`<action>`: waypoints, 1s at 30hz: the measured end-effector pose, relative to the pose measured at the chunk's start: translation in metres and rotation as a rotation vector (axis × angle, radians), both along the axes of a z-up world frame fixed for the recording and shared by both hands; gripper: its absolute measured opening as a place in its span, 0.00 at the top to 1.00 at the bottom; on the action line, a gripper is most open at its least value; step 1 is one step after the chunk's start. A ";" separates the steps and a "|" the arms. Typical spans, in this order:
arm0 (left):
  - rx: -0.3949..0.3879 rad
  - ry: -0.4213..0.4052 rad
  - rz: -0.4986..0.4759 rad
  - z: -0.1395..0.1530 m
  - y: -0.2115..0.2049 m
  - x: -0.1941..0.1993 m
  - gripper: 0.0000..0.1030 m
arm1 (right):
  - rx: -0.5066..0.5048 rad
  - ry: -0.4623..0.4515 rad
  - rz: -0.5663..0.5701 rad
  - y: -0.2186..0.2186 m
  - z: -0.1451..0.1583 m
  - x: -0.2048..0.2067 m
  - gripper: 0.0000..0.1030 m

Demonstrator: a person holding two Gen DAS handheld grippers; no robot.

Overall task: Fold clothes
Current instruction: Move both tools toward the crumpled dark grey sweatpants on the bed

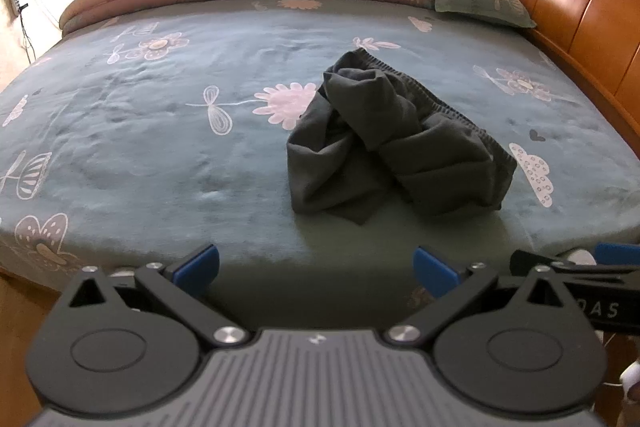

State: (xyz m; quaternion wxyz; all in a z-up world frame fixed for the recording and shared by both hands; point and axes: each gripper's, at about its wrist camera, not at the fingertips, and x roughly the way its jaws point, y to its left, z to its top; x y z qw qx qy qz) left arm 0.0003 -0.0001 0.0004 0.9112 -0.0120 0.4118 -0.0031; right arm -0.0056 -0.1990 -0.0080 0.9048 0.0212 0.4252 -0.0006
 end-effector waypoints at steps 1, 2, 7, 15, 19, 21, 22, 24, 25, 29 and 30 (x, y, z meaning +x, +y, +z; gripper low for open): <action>0.000 0.002 0.000 0.000 0.000 0.001 0.00 | 0.002 0.001 0.000 0.000 0.000 0.000 0.00; -0.001 0.003 0.000 0.001 -0.001 0.001 0.00 | 0.003 0.002 0.000 0.000 0.000 0.000 0.00; -0.007 -0.008 0.003 -0.002 0.000 0.001 0.00 | 0.011 0.006 -0.001 -0.001 0.000 0.001 0.00; -0.011 0.001 0.016 -0.007 0.002 0.001 0.00 | 0.022 0.012 -0.008 -0.003 0.000 0.003 0.00; -0.015 0.003 0.016 -0.006 0.003 0.002 0.00 | 0.020 0.009 -0.010 -0.001 0.001 0.004 0.00; -0.013 0.005 0.021 -0.006 0.004 0.003 0.00 | 0.021 0.008 -0.009 0.000 0.001 0.005 0.00; -0.014 0.007 0.021 -0.007 0.005 0.002 0.00 | 0.022 0.009 -0.008 0.000 0.001 0.005 0.00; -0.018 0.010 0.025 -0.007 0.005 0.003 0.00 | 0.022 0.011 -0.006 0.001 0.002 0.006 0.00; -0.019 0.009 0.024 -0.007 0.006 0.003 0.00 | 0.023 0.012 -0.005 0.001 0.002 0.006 0.00; -0.023 0.009 0.032 -0.005 0.007 0.004 0.00 | 0.020 0.012 -0.004 0.001 0.002 0.006 0.00; -0.025 0.010 0.034 -0.005 0.007 0.004 0.00 | 0.019 0.013 -0.002 0.001 0.003 0.006 0.00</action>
